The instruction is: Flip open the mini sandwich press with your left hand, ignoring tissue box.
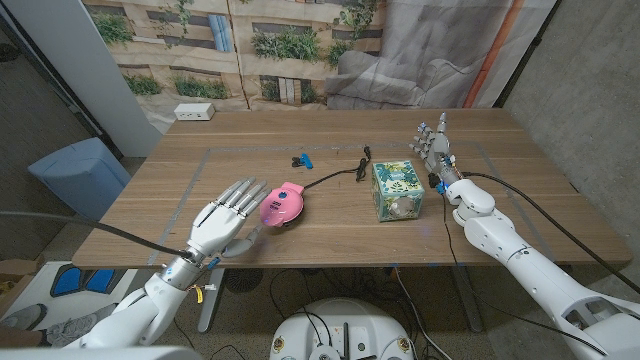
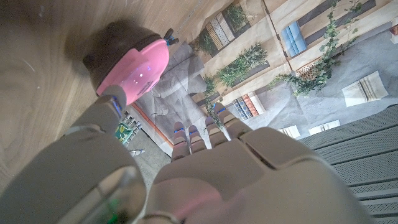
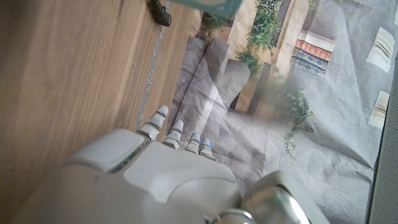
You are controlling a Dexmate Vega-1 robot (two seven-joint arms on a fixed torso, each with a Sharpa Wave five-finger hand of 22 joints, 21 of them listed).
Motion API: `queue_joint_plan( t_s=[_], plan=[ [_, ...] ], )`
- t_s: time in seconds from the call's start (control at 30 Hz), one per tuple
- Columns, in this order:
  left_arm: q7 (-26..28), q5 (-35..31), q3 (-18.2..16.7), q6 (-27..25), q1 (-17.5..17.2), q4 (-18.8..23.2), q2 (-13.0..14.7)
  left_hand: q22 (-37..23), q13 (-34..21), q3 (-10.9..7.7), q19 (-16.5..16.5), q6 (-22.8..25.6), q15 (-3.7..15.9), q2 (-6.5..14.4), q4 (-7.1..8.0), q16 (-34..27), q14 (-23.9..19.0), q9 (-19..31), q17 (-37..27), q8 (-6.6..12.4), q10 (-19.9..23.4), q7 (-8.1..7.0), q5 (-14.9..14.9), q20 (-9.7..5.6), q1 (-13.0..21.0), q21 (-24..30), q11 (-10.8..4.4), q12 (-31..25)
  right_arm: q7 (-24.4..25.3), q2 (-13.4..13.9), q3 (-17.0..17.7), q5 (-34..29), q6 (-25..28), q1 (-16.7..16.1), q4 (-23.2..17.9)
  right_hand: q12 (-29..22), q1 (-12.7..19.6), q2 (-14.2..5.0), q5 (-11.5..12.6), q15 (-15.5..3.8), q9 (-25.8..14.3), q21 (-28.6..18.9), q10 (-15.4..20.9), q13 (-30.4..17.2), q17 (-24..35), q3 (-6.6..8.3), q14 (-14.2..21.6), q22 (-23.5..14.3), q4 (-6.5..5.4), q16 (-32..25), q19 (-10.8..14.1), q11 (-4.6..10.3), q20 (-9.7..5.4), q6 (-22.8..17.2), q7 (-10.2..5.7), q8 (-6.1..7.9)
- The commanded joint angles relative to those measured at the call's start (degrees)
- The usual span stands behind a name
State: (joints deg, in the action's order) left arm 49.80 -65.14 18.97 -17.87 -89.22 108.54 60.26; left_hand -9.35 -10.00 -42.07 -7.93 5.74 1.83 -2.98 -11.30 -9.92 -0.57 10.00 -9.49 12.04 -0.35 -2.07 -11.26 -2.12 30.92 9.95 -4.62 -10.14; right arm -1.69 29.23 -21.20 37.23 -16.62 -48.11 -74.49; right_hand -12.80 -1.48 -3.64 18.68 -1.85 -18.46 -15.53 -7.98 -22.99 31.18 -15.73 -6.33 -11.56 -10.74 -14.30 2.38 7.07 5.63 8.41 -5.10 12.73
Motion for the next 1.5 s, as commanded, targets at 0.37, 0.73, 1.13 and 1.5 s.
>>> queue_joint_plan(
  t_s=[0.37, 0.73, 1.13, 1.5],
  plan=[
    [2.7, 0.7, 11.9, -5.1, 7.8, -3.8, 0.3, 0.0, -0.1, -0.33, 0.9, -1.2, 1.45, -0.3, 0.34, 0.1, 0.9, 0.2, -0.1, -0.31, -1.2, 0.53, -0.5, -2.38, 2.1, 0.0, 0.12, 0.1, 0.0, 0.0, 0.0, 0.0, 0.0, 0.0, -0.1, -0.2, 0.2, -5.17, 0.3, -1.30, -0.2, 0.0, -0.2, -0.1, 0.3, -0.40, -0.4, -0.1, -0.10, -0.2, 0.2, 0.05, 0.36, 0.4, 0.07, 0.30],
    [3.7, 1.2, 15.4, -5.6, 12.2, -6.0, -1.9, -0.1, -0.1, -0.41, 1.1, -0.9, 1.37, 0.0, 0.43, -0.1, 0.6, 0.2, -0.1, -0.09, -0.9, 1.00, -0.5, -1.95, 3.2, 0.1, 0.51, -0.2, 0.0, 0.0, 0.0, 0.0, 0.0, 0.0, 0.0, -0.2, 0.2, -5.17, 0.3, -1.31, -0.2, 0.0, -0.2, -0.1, 0.3, -0.41, -0.4, -0.1, -0.10, -0.1, 0.2, 0.10, 0.34, 0.4, 0.07, 0.31],
    [2.8, 4.1, 16.4, -6.5, 13.1, -5.6, -2.0, -0.1, -0.1, -0.22, 1.2, -0.4, 1.44, 0.3, 0.56, -0.5, -0.8, 0.1, 0.0, 0.14, 0.9, 0.13, -0.5, -1.89, 4.7, 0.3, 0.05, -0.8, 0.0, 0.0, 0.0, 0.0, 0.0, 0.0, 0.0, -0.2, 0.2, -5.17, 0.3, -1.47, -0.2, 0.0, -0.2, -0.1, 0.3, -0.40, -0.4, -0.1, -0.11, -0.1, 0.2, 0.08, 0.36, 0.4, 0.12, 0.29],
    [2.8, 6.1, 17.0, -5.0, 13.9, -5.6, -1.6, -0.1, 0.0, 0.30, 1.1, 0.6, 1.43, 0.8, 0.81, -0.5, -1.6, 0.1, 0.0, 0.47, 1.8, 0.20, -0.2, -1.85, 5.4, 0.4, 0.29, -1.0, 0.0, 0.0, 0.0, 0.0, 0.0, 0.0, 0.0, -0.2, 0.2, -5.17, 0.3, -1.30, -0.2, 0.1, -0.2, -0.1, 0.3, -0.41, -0.4, -0.1, -0.10, -0.1, 0.3, -0.01, 0.35, 0.4, 0.14, 0.29]
  ],
)
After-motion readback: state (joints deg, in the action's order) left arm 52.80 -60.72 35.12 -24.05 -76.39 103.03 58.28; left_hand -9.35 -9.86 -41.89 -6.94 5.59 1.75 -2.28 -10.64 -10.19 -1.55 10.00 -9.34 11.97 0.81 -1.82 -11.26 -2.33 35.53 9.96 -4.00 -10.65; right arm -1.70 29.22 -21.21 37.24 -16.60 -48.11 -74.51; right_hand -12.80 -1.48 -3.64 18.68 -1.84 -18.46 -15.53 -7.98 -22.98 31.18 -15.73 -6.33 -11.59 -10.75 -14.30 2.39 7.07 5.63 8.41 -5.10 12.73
